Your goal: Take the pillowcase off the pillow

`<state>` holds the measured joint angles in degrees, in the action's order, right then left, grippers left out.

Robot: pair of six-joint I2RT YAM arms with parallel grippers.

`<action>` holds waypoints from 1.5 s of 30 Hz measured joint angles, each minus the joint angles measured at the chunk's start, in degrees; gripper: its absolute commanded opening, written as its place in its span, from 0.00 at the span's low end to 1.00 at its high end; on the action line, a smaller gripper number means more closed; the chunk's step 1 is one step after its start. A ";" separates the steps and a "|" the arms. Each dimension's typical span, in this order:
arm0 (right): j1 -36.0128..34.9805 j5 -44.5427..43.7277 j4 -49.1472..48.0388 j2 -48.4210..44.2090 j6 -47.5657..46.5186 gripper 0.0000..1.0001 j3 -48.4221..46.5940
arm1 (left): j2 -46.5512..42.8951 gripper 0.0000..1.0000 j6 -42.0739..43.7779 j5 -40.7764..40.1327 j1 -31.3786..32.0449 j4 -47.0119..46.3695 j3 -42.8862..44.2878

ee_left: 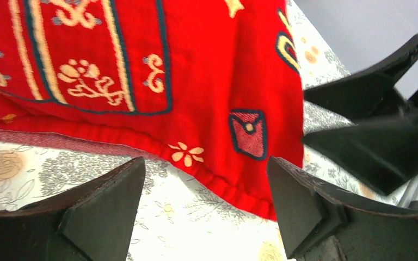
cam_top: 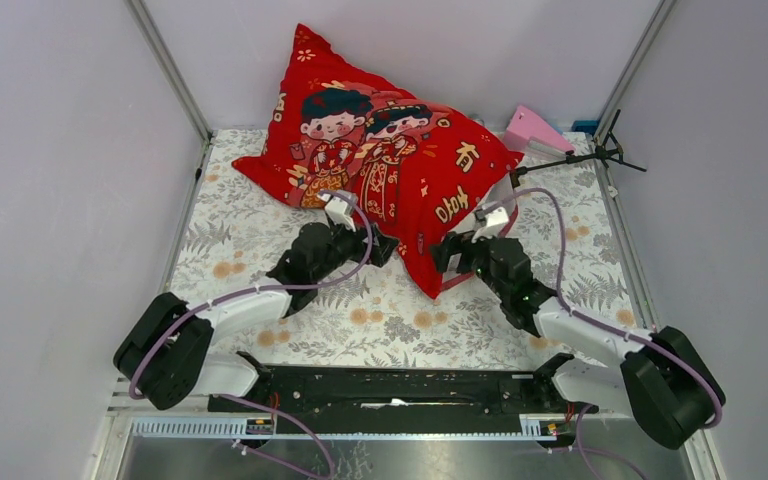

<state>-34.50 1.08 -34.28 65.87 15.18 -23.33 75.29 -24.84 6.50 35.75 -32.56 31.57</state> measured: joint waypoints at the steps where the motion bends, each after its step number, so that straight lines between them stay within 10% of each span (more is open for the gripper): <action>1: 0.15 -4.79 0.96 -1.05 0.57 0.99 0.24 | -0.15 0.88 0.59 -0.68 0.68 0.00 0.00; 9: 4.48 -24.06 5.88 -6.84 6.27 0.99 3.54 | 4.79 0.79 3.91 -3.26 8.37 2.29 4.13; 25: 12.76 4.66 0.70 11.54 11.69 0.98 -0.63 | 15.85 0.81 3.74 4.22 8.33 6.12 10.21; 33: 12.50 14.34 -3.93 17.03 13.49 0.22 -3.30 | 10.88 0.86 5.03 4.59 8.33 3.98 7.89; 39: 6.36 17.92 -3.23 18.16 9.60 0.01 -6.60 | 10.71 0.86 5.18 4.33 8.35 3.74 7.89; 42: 3.06 18.27 -2.49 17.00 7.43 0.12 -6.95 | 10.69 0.87 5.18 3.85 8.37 3.96 7.89; 45: 2.84 17.79 -1.88 16.00 6.32 0.55 -6.95 | 10.69 0.87 5.20 3.45 8.50 4.76 7.91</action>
<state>-31.66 18.87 -36.16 81.87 21.50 -30.28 85.97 -19.64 9.96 44.25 -27.79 39.48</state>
